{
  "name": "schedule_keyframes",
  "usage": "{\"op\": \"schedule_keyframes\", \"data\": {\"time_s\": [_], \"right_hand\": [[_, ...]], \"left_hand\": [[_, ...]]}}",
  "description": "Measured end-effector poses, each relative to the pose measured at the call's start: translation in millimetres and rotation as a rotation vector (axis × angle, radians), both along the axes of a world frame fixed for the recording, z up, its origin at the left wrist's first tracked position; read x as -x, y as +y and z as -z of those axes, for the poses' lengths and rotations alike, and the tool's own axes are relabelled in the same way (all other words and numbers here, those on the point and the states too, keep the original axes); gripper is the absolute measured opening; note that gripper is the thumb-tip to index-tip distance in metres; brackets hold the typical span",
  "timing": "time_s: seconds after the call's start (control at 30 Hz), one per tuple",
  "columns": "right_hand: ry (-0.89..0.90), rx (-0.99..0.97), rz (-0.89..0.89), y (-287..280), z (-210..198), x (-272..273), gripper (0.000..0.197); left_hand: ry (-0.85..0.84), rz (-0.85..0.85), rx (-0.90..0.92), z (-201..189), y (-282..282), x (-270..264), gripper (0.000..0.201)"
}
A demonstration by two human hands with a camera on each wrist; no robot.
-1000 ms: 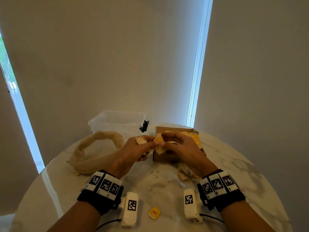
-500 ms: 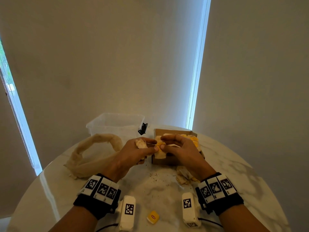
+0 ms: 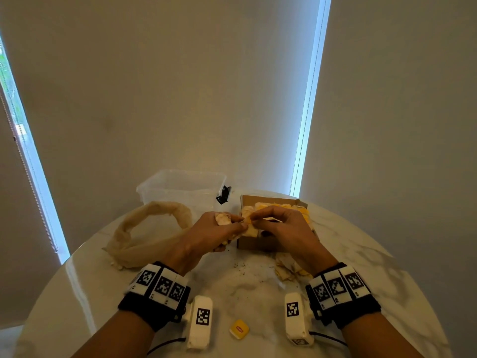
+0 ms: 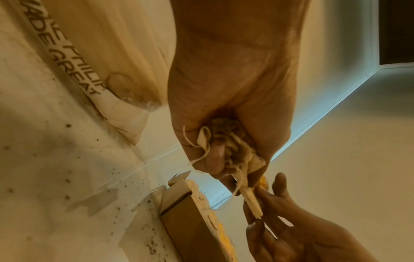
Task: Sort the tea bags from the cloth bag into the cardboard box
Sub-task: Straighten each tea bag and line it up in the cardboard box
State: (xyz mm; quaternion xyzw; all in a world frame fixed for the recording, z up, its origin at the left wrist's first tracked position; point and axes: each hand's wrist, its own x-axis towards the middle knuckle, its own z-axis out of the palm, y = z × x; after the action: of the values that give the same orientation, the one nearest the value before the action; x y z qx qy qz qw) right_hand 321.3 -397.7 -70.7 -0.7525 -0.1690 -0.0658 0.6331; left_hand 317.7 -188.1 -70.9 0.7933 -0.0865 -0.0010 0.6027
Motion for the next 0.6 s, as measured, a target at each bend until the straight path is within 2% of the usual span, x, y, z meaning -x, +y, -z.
{"op": "schedule_keyframes", "data": {"time_s": [0.2, 0.37, 0.53, 0.6], "right_hand": [[0.009, -0.021, 0.015, 2.8, 2.0, -2.2, 0.015], [-0.005, -0.021, 0.050, 0.9, 2.9, -4.5, 0.017], [-0.024, -0.006, 0.035, -3.5, 2.4, -4.2, 0.020], [-0.023, 0.007, 0.030, -4.6, 2.3, -5.2, 0.021]], "left_hand": [[-0.029, -0.023, 0.018, 0.9, 2.9, 2.3, 0.020], [-0.019, -0.011, 0.012, -2.8, -0.2, 1.3, 0.031], [-0.003, -0.031, -0.040, -1.2, 1.4, 1.3, 0.017], [-0.008, -0.042, -0.043, -1.4, 2.3, 1.2, 0.019]]}}
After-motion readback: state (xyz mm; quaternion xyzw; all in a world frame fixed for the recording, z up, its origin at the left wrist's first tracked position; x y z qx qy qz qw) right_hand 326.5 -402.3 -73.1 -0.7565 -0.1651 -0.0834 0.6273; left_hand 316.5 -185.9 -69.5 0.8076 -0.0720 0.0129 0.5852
